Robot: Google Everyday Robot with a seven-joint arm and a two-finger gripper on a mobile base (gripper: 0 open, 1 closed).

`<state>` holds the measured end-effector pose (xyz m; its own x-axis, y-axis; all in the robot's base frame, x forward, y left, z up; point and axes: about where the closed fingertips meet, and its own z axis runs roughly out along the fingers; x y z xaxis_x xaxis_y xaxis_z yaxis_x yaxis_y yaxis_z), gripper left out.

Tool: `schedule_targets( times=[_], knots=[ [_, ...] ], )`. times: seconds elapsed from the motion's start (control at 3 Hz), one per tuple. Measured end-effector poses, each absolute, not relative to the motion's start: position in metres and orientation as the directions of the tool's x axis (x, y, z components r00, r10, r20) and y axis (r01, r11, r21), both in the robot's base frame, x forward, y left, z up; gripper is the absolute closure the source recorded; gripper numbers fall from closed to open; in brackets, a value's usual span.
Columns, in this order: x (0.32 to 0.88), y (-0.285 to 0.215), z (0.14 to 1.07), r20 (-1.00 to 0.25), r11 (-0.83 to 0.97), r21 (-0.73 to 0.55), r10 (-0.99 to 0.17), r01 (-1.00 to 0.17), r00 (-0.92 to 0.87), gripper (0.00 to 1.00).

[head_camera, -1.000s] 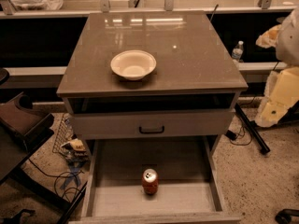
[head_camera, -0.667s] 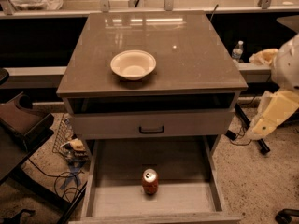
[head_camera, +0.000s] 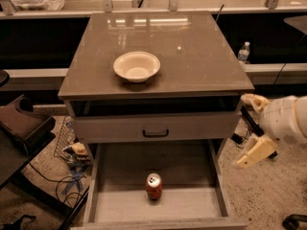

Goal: Pick coke can from middle drawer and place on counter

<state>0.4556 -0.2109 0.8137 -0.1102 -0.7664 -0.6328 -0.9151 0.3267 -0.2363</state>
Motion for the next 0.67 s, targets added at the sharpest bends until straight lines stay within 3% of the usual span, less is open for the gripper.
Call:
schedule_targets(
  times=[0.67],
  knots=[
    [0.456, -0.198, 0.726, -0.738, 0.334, -0.250, -0.674, -0.909, -0.045, 0.00]
  ],
)
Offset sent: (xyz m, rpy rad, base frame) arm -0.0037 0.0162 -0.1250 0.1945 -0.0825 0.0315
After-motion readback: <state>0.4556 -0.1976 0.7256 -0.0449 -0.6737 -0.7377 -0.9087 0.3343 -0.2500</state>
